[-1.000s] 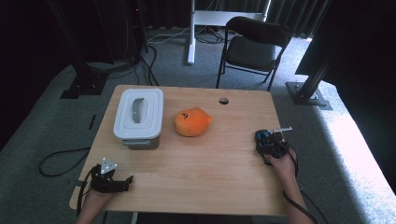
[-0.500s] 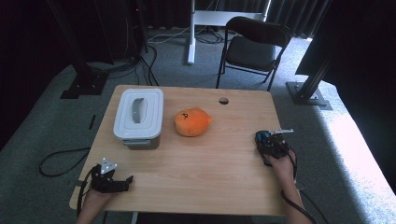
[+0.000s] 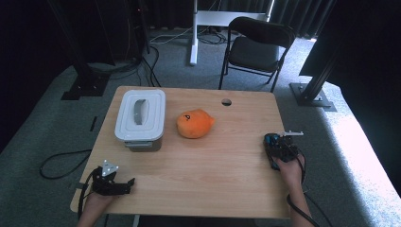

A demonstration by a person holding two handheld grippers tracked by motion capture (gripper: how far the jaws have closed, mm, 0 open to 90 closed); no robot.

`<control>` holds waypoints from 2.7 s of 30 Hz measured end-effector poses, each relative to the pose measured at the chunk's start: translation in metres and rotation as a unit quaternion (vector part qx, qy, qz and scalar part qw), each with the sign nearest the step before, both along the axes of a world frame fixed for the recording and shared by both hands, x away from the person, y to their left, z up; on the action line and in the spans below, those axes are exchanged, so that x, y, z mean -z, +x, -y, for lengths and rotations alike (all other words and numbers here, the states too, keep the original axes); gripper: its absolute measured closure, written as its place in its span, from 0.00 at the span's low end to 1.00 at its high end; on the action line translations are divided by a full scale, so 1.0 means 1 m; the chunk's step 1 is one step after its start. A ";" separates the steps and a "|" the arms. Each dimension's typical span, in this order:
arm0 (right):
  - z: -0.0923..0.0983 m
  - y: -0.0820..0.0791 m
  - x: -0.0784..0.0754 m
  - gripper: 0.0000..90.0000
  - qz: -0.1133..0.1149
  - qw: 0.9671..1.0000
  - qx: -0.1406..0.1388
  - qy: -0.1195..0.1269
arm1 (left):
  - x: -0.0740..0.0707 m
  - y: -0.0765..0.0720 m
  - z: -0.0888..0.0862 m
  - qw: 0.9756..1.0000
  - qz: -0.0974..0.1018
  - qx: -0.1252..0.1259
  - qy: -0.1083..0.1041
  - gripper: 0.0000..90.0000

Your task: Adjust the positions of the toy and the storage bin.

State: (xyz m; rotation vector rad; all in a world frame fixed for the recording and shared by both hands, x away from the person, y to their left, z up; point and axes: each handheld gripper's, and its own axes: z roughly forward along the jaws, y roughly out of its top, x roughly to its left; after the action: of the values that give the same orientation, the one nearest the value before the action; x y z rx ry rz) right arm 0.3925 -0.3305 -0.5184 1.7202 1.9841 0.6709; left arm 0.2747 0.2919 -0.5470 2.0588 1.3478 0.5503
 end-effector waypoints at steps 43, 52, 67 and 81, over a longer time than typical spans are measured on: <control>0.026 -0.054 -0.011 0.18 0.024 1.000 0.007 0.011 | 0.000 0.000 0.000 1.000 0.000 0.001 0.000 0.01; 0.006 -0.046 -0.037 0.18 0.052 0.997 -0.033 0.037 | 0.000 0.000 0.000 1.000 0.000 0.001 0.000 0.01; -0.063 -0.017 -0.051 0.20 0.062 0.988 -0.128 0.051 | 0.000 -0.001 0.000 1.000 0.000 0.001 0.000 0.01; -0.143 0.018 -0.061 0.23 0.070 0.973 -0.212 0.066 | 0.000 -0.001 0.000 1.000 0.000 0.001 0.001 0.01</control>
State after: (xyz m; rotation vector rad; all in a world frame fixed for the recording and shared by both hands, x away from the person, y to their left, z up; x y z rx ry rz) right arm 0.4102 -0.1875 -0.4573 1.2782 2.2668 1.0565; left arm 0.2733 0.2921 -0.5470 2.0614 1.3454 0.5512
